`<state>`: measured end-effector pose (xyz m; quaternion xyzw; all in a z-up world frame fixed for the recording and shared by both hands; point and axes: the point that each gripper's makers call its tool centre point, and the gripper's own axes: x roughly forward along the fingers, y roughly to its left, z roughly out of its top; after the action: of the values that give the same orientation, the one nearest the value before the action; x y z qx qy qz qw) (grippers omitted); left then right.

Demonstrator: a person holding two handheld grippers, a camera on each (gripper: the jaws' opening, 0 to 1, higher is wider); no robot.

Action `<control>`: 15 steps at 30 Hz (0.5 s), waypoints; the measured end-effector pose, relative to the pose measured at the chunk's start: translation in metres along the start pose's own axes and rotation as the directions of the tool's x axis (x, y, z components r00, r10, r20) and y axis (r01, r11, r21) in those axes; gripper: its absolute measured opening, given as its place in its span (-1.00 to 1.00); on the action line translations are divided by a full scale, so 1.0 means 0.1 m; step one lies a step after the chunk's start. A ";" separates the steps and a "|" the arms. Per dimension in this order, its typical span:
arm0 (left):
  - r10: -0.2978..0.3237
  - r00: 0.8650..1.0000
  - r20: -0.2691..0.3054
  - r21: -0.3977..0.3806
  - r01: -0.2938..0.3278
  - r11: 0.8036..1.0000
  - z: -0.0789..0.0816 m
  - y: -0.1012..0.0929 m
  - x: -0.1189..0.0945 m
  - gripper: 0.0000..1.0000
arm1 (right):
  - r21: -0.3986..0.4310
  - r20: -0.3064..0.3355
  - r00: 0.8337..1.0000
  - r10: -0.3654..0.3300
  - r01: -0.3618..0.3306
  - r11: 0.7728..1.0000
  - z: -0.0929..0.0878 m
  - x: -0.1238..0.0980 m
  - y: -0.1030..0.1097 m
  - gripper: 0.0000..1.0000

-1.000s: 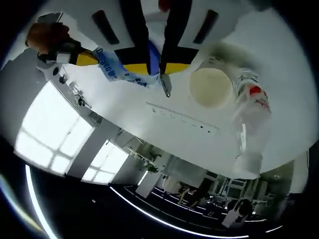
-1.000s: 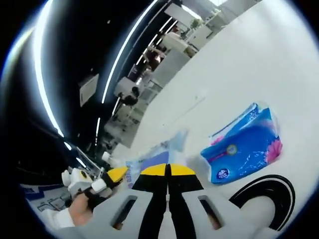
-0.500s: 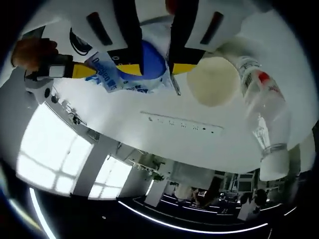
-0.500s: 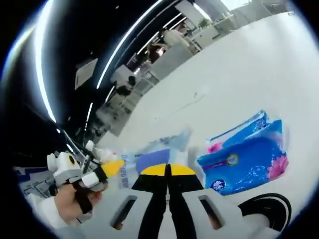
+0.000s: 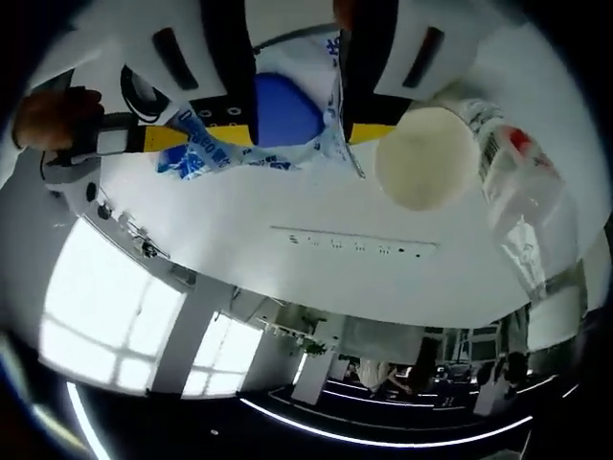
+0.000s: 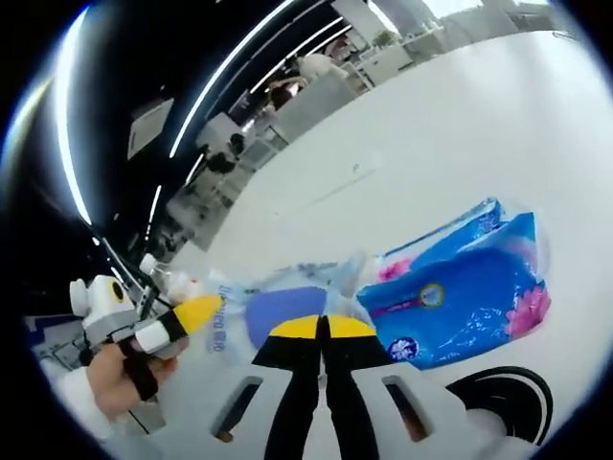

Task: Arrange the tabletop items into an orderly group along one side of the table until the central work area is clear of visible clutter.

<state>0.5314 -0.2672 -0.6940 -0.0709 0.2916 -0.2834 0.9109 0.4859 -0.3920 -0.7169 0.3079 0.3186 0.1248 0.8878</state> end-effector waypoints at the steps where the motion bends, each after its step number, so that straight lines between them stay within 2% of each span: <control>1: 0.008 1.000 -0.003 0.007 -0.008 1.000 -0.01 0.01 -0.01 -0.29 | -0.014 0.002 1.000 -0.007 0.007 1.000 0.00 0.00 -0.02 -1.00; 5: 0.028 1.000 -0.001 0.007 -0.028 1.000 0.00 0.05 -0.06 -0.25 | -0.069 0.016 1.000 -0.017 0.018 0.997 0.02 -0.04 -0.02 -1.00; 7: 0.023 1.000 0.017 0.026 -0.024 0.999 0.07 0.04 -0.09 -0.30 | -0.082 0.028 1.000 -0.008 0.011 0.997 0.05 -0.06 0.02 -0.98; 11: 0.012 0.999 0.040 0.030 -0.013 0.999 0.15 -0.01 -0.12 -0.30 | -0.123 0.038 0.999 0.019 -0.014 0.992 0.09 -0.07 0.11 -0.83; 15: -0.023 0.998 0.058 0.042 0.020 0.999 0.19 -0.13 -0.19 -0.28 | -0.184 0.058 0.998 0.035 -0.024 0.983 0.16 -0.15 0.19 -0.71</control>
<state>0.5229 -0.2678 -0.6653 -0.0633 0.2582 -0.2970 0.9171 0.4842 -0.3911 -0.6876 0.2332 0.2740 0.1574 0.9196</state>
